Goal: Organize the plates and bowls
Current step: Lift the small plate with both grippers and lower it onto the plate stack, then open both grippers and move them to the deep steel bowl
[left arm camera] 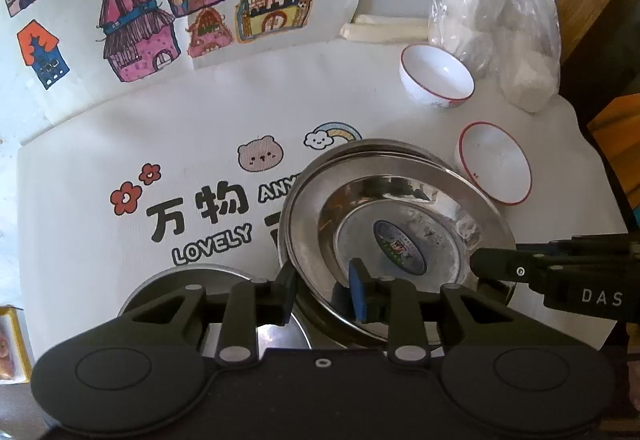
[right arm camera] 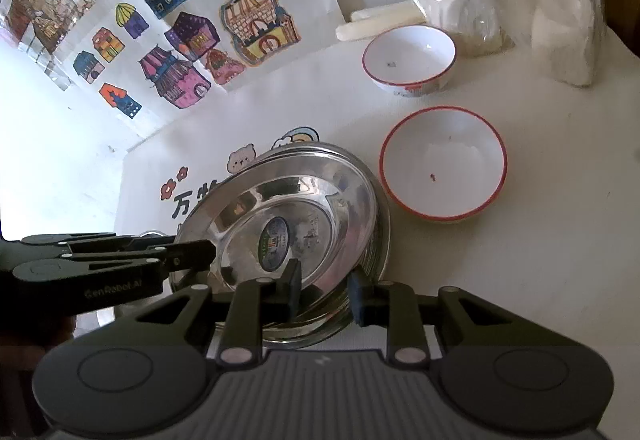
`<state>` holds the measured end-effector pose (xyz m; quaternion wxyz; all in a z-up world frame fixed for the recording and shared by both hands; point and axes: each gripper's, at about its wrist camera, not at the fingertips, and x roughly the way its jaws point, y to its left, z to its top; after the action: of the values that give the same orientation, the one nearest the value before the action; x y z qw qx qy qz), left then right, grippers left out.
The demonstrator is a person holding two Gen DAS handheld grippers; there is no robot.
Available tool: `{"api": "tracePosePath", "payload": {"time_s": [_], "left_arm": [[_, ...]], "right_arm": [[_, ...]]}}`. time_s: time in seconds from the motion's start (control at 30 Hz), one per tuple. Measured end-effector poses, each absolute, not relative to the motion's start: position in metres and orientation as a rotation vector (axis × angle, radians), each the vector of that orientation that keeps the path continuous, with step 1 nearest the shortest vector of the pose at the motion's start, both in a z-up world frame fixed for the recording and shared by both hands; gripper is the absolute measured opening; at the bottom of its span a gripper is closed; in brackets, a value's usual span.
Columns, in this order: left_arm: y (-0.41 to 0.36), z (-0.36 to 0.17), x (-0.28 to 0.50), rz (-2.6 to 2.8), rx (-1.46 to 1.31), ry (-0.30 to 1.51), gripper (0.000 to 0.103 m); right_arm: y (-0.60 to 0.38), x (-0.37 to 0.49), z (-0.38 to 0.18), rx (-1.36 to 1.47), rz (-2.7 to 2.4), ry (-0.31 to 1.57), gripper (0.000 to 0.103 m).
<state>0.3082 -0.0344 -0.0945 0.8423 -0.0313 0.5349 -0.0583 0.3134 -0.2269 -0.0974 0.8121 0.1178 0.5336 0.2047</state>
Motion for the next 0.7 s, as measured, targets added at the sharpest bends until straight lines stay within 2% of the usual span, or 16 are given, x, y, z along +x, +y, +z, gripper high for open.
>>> {"api": "tracePosePath", "payload": {"time_s": [0.7], "left_arm": [[-0.0392,-0.1018,0.3123,-0.104,-0.043,1.159,0.032]], "right_arm": [[-0.2232,0.3148,-0.1053,0.238,0.432,1.163,0.029]]}}
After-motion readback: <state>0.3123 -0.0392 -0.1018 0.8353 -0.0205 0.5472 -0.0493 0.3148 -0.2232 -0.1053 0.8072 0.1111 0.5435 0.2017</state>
